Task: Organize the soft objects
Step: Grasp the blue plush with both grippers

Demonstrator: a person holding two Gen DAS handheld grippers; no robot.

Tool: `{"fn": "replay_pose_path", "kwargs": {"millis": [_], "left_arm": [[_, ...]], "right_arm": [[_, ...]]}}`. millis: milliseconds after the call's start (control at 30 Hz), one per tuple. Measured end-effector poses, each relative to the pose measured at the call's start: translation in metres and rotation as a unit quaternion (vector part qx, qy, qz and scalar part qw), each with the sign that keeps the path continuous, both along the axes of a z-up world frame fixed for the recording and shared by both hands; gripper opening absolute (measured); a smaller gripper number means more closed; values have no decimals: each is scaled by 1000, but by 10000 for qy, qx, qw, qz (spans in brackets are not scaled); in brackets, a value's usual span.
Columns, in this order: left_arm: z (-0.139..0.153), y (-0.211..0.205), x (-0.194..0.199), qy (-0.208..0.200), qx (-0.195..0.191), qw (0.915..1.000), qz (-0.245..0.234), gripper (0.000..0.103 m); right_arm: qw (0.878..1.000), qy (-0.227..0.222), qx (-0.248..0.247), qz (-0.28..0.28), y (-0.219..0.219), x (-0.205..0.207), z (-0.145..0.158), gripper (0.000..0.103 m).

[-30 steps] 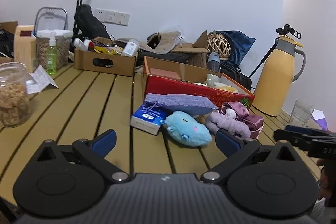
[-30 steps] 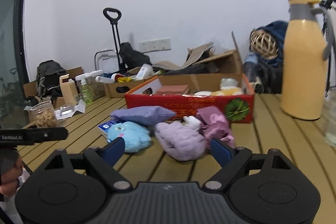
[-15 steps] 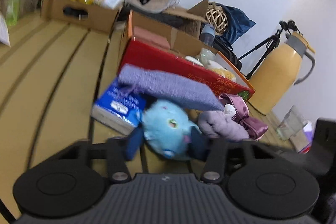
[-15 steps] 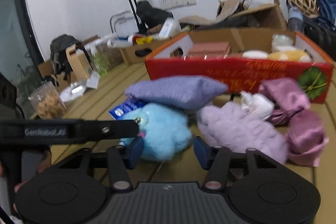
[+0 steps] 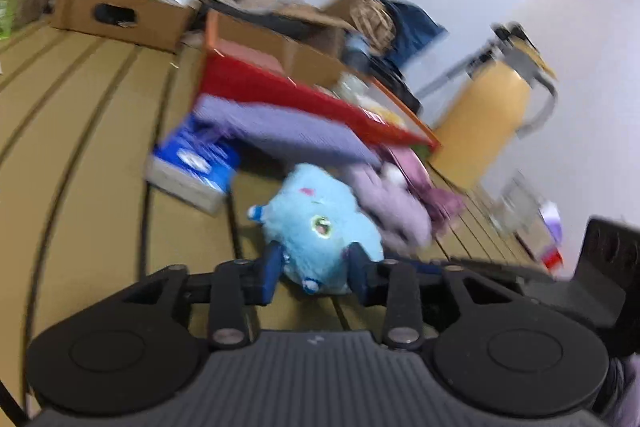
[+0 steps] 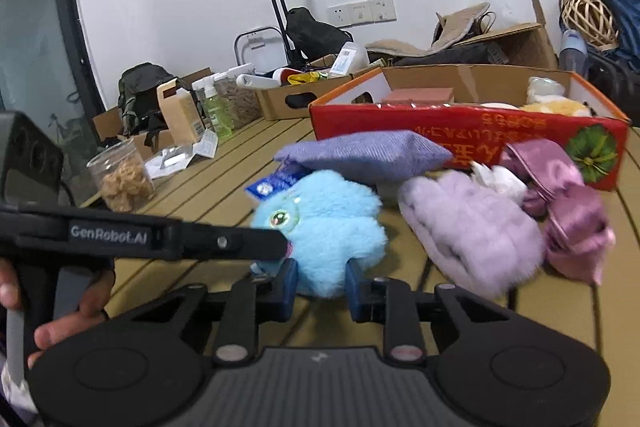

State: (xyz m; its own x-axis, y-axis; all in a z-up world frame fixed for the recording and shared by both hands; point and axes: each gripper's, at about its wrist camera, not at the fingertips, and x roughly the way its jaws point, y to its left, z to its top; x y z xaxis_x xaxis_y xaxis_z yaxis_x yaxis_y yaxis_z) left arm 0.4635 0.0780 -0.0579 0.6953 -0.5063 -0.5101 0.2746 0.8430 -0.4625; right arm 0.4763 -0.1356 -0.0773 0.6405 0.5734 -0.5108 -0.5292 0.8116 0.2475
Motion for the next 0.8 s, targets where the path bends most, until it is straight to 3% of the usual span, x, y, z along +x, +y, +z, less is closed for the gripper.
{"fn": "replay_pose_path", "kwargs": {"millis": [33, 100, 233, 333, 400, 433, 467, 633, 700, 800], "left_arm": [[-3, -2, -3, 24, -32, 10000, -15, 54], [-6, -4, -6, 9, -29, 10000, -27, 66], [0, -6, -9, -223, -19, 9994, 246, 70], [5, -7, -4, -397, -203, 9983, 376, 71], [2, -14, 3, -247, -171, 9992, 260, 63], [0, -19, 6, -121, -126, 9997, 140, 47], [-3, -23, 9, -26, -81, 10000, 37, 42], [-7, -20, 7, 58, -160, 9998, 52, 44], [-11, -14, 8, 176, -309, 9993, 75, 48], [-12, -10, 8, 270, -562, 9981, -11, 43]], "right_arm": [[10000, 18, -20, 45, -6, -7, 0, 14], [9999, -2, -100, 138, -15, -19, 0, 10], [9998, -141, -1, -170, -36, -30, 2, 10], [9979, -109, 461, -435, -56, -28, 3, 15], [9948, -24, 872, -529, -65, -25, 3, 23], [9930, 65, 1042, -548, -67, -22, 2, 33], [9909, 190, 1207, -561, -68, -19, 0, 41], [9805, 914, 1531, -821, -59, -1, -19, 43], [9749, 1082, 1774, -796, -59, 3, -23, 39], [9717, 1172, 1935, -682, -58, 3, -26, 31]]}}
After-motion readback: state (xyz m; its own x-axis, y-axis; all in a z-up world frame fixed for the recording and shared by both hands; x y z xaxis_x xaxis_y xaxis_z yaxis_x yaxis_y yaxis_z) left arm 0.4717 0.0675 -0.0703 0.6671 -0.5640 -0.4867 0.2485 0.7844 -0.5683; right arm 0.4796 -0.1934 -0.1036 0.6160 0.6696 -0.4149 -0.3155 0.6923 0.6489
